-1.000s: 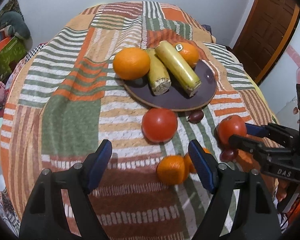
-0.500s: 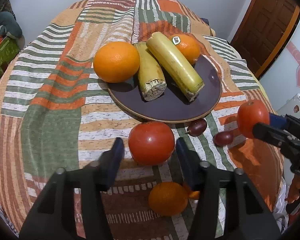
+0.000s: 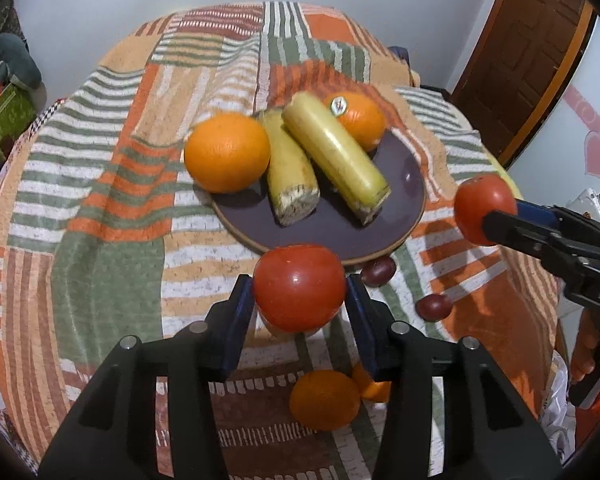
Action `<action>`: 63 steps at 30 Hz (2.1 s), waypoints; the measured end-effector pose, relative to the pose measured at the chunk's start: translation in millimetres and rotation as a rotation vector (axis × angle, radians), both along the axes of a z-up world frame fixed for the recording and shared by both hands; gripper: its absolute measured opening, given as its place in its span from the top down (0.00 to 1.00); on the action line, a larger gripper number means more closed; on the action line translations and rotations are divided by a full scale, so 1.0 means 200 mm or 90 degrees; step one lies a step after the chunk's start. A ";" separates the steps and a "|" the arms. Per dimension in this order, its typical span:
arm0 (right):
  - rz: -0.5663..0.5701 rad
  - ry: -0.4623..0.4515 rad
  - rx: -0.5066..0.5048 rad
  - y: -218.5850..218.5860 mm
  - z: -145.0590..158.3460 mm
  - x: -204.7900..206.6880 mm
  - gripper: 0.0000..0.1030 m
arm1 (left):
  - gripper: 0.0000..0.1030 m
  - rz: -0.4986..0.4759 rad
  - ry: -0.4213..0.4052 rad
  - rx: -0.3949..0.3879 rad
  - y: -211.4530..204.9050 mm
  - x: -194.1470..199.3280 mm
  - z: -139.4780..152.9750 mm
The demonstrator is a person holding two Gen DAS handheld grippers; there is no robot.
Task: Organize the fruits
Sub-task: 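Grasp a red tomato with the right gripper while the left gripper grasps another tomato, then lower both held tomatoes onto the plate and open both grippers, then move left tool to a small mandarin while right tool approaches a dark red plum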
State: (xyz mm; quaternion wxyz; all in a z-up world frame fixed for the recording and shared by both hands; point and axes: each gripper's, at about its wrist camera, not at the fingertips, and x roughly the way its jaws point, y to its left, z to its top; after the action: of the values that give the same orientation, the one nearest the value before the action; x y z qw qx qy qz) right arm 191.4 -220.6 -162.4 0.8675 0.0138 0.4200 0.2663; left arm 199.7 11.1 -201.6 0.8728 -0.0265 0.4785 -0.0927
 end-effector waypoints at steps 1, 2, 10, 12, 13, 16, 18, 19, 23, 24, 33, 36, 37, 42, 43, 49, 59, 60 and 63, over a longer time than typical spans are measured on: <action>0.000 -0.003 0.000 0.00 0.01 0.01 0.55 | 0.55 -0.001 -0.005 -0.002 0.00 0.00 0.02; 0.000 -0.005 0.000 0.00 0.01 0.02 0.55 | 0.55 -0.002 -0.009 -0.003 -0.01 0.01 0.03; 0.005 -0.026 -0.002 0.03 0.04 0.10 0.55 | 0.55 -0.026 -0.031 -0.015 -0.08 0.08 0.10; 0.007 -0.027 -0.002 0.04 0.04 0.13 0.55 | 0.55 -0.031 -0.031 -0.017 -0.10 0.11 0.10; 0.008 -0.027 -0.002 0.05 0.03 0.13 0.55 | 0.55 -0.033 -0.030 -0.018 -0.10 0.12 0.10; 0.011 -0.023 -0.004 0.07 0.01 0.17 0.55 | 0.55 -0.038 -0.024 -0.019 -0.12 0.15 0.08; 0.013 -0.019 -0.005 0.07 0.00 0.19 0.55 | 0.55 -0.040 -0.018 -0.020 -0.13 0.17 0.06; 0.013 -0.016 -0.006 0.08 -0.01 0.20 0.55 | 0.55 -0.041 -0.015 -0.020 -0.13 0.18 0.05; 0.012 -0.005 -0.008 0.09 -0.05 0.25 0.55 | 0.55 -0.046 -0.005 -0.019 -0.13 0.21 0.02; 0.012 -0.002 -0.009 0.09 -0.07 0.26 0.55 | 0.55 -0.047 -0.003 -0.018 -0.14 0.21 0.01; 0.023 0.005 -0.023 0.14 -0.13 0.31 0.55 | 0.55 -0.041 0.011 -0.036 -0.13 0.26 -0.03; 0.024 0.002 -0.027 0.15 -0.13 0.32 0.55 | 0.55 -0.041 0.017 -0.035 -0.13 0.27 -0.04; 0.024 0.001 -0.030 0.15 -0.13 0.32 0.54 | 0.55 -0.037 0.018 -0.030 -0.13 0.27 -0.05; 0.022 0.004 -0.035 0.16 -0.13 0.32 0.54 | 0.54 -0.031 0.016 -0.028 -0.13 0.27 -0.05; 0.022 0.006 -0.036 0.16 -0.13 0.32 0.54 | 0.54 -0.029 0.015 -0.026 -0.13 0.27 -0.04; 0.018 0.005 -0.029 0.14 -0.09 0.29 0.54 | 0.54 -0.027 -0.002 -0.022 -0.11 0.21 0.02; 0.015 -0.026 -0.028 0.10 0.03 0.13 0.53 | 0.54 -0.012 -0.037 -0.011 -0.06 0.07 0.15; 0.018 -0.028 -0.030 0.10 0.04 0.11 0.54 | 0.54 -0.010 -0.038 -0.010 -0.05 0.05 0.15; 0.026 -0.030 -0.036 0.11 0.05 0.05 0.54 | 0.54 -0.006 -0.034 -0.011 -0.03 -0.01 0.17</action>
State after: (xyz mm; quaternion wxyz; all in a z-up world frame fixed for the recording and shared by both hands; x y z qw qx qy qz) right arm 201.4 -199.2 -152.8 0.8716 -0.0255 0.4069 0.2722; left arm 197.8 4.6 -168.5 0.8845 -0.0292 0.4543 -0.1017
